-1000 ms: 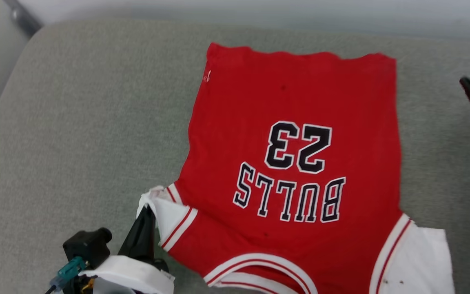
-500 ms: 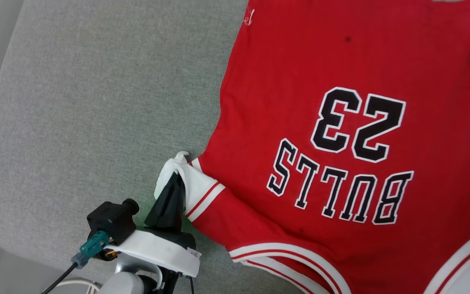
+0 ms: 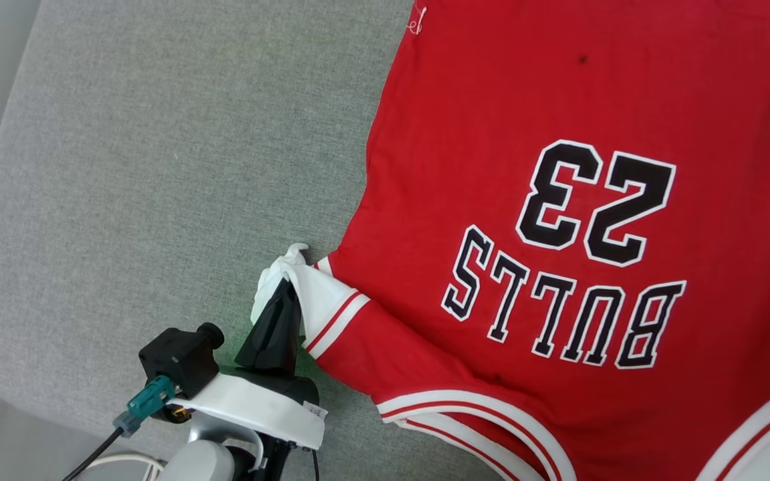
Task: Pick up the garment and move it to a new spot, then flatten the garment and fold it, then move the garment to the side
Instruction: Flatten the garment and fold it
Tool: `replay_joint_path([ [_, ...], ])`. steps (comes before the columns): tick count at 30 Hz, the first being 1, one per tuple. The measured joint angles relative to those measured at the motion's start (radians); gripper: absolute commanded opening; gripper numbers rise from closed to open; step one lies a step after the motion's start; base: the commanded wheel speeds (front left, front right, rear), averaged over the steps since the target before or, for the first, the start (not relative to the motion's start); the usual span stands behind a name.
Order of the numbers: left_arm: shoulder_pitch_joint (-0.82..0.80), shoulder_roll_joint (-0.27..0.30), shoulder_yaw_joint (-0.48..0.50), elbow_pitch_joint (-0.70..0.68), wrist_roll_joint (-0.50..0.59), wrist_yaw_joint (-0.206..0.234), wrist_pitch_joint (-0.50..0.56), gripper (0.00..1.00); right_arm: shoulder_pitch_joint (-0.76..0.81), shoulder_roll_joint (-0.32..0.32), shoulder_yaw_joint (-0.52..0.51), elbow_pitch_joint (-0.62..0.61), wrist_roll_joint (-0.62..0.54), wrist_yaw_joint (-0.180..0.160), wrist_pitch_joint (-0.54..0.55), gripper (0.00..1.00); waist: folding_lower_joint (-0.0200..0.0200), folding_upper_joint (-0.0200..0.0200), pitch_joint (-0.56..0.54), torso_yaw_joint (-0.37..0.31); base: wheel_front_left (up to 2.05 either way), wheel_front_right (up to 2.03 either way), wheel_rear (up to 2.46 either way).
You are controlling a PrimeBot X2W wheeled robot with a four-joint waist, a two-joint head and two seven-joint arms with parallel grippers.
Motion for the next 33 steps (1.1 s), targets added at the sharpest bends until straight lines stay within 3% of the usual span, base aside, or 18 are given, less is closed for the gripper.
replay_joint_path([
  [5,0.010,0.007,0.010,0.020,-0.006,0.003,-0.002,0.00,0.013,-0.039,0.118,-0.022,0.005,0.000,-0.045,0.00,0.0000,0.0000,-0.046,-0.020,0.00,0.00,0.00],
  [12,0.062,0.036,0.035,0.034,-0.018,0.024,-0.001,0.00,0.098,-0.170,0.322,-0.114,0.109,0.000,-0.082,0.00,-0.0001,0.0000,-0.157,-0.072,0.00,0.00,0.00],
  [16,0.118,0.064,0.059,0.029,-0.030,0.054,0.012,0.00,0.236,-0.256,0.385,-0.200,0.193,0.000,-0.069,0.00,-0.0002,0.0000,-0.233,-0.115,0.00,0.00,0.00],
  [21,0.190,0.091,0.093,0.003,-0.058,0.082,0.023,0.00,0.491,-0.316,0.371,-0.327,0.274,0.000,-0.020,0.00,-0.0003,0.0000,-0.311,-0.195,0.00,0.00,0.00],
  [27,0.279,0.122,0.125,-0.025,-0.072,0.130,0.038,0.00,0.894,-0.286,0.290,-0.447,0.343,0.000,-0.003,0.00,-0.0003,0.0000,-0.386,-0.299,0.00,0.00,0.00],
  [32,0.309,0.138,0.133,-0.046,-0.074,0.152,0.057,0.00,1.151,-0.183,0.210,-0.470,0.401,0.000,-0.018,0.00,-0.0004,0.0000,-0.432,-0.362,0.00,0.00,0.00],
  [33,0.316,0.142,0.134,-0.050,-0.076,0.156,0.062,0.00,1.190,-0.165,0.211,-0.480,0.409,0.000,-0.027,0.23,-0.0004,0.0000,-0.440,-0.370,0.00,0.00,0.00],
])
